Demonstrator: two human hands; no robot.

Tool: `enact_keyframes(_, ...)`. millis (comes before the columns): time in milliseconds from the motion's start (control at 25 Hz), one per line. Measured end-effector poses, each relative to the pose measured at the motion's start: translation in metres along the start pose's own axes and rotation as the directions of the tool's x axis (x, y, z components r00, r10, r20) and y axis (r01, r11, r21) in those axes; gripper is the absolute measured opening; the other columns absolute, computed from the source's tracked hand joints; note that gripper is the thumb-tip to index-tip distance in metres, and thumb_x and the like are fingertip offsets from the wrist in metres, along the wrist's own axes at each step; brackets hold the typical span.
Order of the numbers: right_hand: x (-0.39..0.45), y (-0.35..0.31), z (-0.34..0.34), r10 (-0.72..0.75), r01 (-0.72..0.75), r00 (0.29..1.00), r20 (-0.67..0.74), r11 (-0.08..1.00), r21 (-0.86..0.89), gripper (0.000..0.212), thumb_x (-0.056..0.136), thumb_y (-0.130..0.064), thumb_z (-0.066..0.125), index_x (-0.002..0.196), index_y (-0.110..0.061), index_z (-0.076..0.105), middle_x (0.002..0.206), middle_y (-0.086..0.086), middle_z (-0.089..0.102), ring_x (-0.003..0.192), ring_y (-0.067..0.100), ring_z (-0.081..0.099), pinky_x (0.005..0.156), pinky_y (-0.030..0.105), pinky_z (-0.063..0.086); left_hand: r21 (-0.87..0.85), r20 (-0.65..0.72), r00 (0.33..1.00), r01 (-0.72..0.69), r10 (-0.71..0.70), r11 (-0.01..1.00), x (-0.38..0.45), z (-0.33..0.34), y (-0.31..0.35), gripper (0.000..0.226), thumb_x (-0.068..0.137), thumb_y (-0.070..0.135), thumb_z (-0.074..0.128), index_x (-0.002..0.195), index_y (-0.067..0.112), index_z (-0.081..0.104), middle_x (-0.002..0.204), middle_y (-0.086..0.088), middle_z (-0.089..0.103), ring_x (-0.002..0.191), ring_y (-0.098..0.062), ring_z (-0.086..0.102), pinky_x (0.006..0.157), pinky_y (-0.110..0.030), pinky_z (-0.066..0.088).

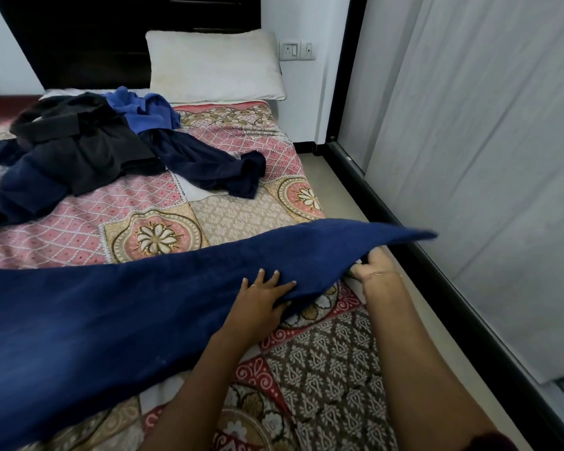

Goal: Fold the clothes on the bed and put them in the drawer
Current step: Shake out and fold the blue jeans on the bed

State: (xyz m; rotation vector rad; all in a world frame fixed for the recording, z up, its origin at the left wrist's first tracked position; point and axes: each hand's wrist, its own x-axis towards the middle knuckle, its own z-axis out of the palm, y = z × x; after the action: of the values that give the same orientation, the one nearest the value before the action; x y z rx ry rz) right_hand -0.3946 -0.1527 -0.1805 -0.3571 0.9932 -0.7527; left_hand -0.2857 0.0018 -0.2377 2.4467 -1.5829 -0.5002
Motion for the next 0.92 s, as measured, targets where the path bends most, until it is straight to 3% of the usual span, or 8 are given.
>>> enact_keyframes(80, 0.007, 0.004, 0.006, 0.009, -0.005, 1.0, -0.029, 0.991, 0.134, 0.036, 0.1, -0.013, 0.031, 0.136, -0.012, 0.036, 0.142, 0.008, 0.04, 0.133, 0.024, 0.036, 0.103, 0.034, 0.034, 0.023, 0.009, 1.0, -0.012, 0.012, 1.0, 0.001, 0.002, 0.001, 0.046, 0.102, 0.029, 0.03, 0.147, 0.036, 0.021, 0.158, 0.001, 0.009, 0.146, -0.026, 0.001, 0.117, -0.048, 0.002)
enact_keyframes(160, 0.006, 0.004, 0.003, 0.03, -0.023, 0.999, -0.033, 0.981, 0.192, 0.043, 0.099, -0.015, 0.037, 0.141, -0.012, 0.032, 0.146, 0.01, 0.037, 0.131, 0.026, 0.04, 0.097, 0.034, 0.038, -0.057, -0.03, 1.0, -0.009, 0.007, 0.998, 0.001, 0.0, 0.001, 0.045, 0.102, 0.028, 0.032, 0.145, 0.036, 0.025, 0.158, 0.002, 0.012, 0.146, -0.025, 0.003, 0.117, -0.048, 0.003)
enact_keyframes(360, 0.001, -0.015, 0.007, -0.07, 0.026, 0.991, 0.115, 0.938, 0.345, 0.03, 0.1, -0.022, 0.028, 0.12, -0.012, 0.047, 0.125, 0.005, 0.05, 0.119, 0.025, 0.047, 0.092, 0.034, 0.04, -0.23, -0.112, 0.994, -0.039, 0.014, 0.972, -0.002, -0.006, 0.001, 0.042, 0.101, 0.024, 0.038, 0.141, 0.034, 0.035, 0.156, 0.004, 0.018, 0.146, -0.022, 0.005, 0.117, -0.045, 0.005)
enact_keyframes(440, 0.004, -0.025, 0.014, -0.234, 0.17, 0.963, 0.131, 0.911, 0.375, 0.021, 0.1, -0.023, 0.034, 0.103, -0.018, 0.053, 0.104, 0.0, 0.056, 0.098, 0.018, 0.057, 0.079, 0.029, 0.048, -0.263, -0.145, 0.989, -0.073, 0.035, 0.962, -0.002, -0.009, 0.004, 0.041, 0.1, 0.023, 0.04, 0.14, 0.034, 0.037, 0.155, 0.005, 0.021, 0.146, -0.021, 0.006, 0.117, -0.044, 0.006)
enact_keyframes(560, 0.015, -0.029, -0.003, -0.453, 0.418, 0.892, -0.015, 0.811, 0.41, 0.028, 0.095, -0.012, 0.046, 0.116, -0.028, 0.055, 0.105, 0.0, 0.065, 0.088, 0.019, 0.064, 0.073, 0.033, 0.056, -0.228, -0.096, 0.994, -0.066, 0.045, 0.971, -0.002, -0.009, 0.006, 0.04, 0.1, 0.026, 0.039, 0.14, 0.033, 0.039, 0.155, 0.004, 0.021, 0.146, -0.021, 0.007, 0.117, -0.045, 0.006)
enact_keyframes(760, 0.05, -0.015, -0.08, -0.008, 0.119, 0.876, -0.482, 0.973, 0.199, 0.038, 0.096, -0.007, 0.043, 0.132, 0.002, 0.043, 0.133, 0.017, 0.048, 0.111, 0.026, 0.056, 0.072, 0.013, 0.048, 0.08, 0.023, 0.998, -0.067, 0.065, 0.995, 0.0, 0.006, 0.004, 0.044, 0.101, 0.038, 0.03, 0.145, 0.036, 0.029, 0.158, 0.003, 0.009, 0.146, -0.02, -0.001, 0.116, -0.051, -0.002)
enact_keyframes(840, 0.046, -0.005, -0.085, -0.019, 0.019, 0.903, -0.428, 1.0, -0.004, 0.038, 0.095, -0.007, 0.043, 0.133, -0.002, 0.04, 0.108, 0.015, 0.051, 0.081, 0.021, 0.057, 0.04, 0.008, 0.04, 0.146, 0.041, 0.995, -0.095, 0.09, 0.985, 0.002, 0.009, 0.004, 0.046, 0.102, 0.04, 0.026, 0.147, 0.036, 0.02, 0.159, 0.004, 0.002, 0.146, -0.019, -0.005, 0.115, -0.05, -0.004)
enact_keyframes(920, 0.042, 0.001, -0.081, -0.017, -0.021, 0.942, -0.334, 0.994, -0.11, 0.031, 0.095, -0.016, 0.047, 0.125, -0.009, 0.047, 0.082, 0.007, 0.047, 0.063, 0.015, 0.046, 0.04, 0.016, 0.042, 0.205, 0.075, 0.99, -0.131, 0.118, 0.97, 0.004, 0.011, 0.005, 0.051, 0.099, 0.049, 0.014, 0.148, 0.036, 0.012, 0.159, 0.005, -0.003, 0.146, -0.017, -0.008, 0.115, -0.047, -0.008)
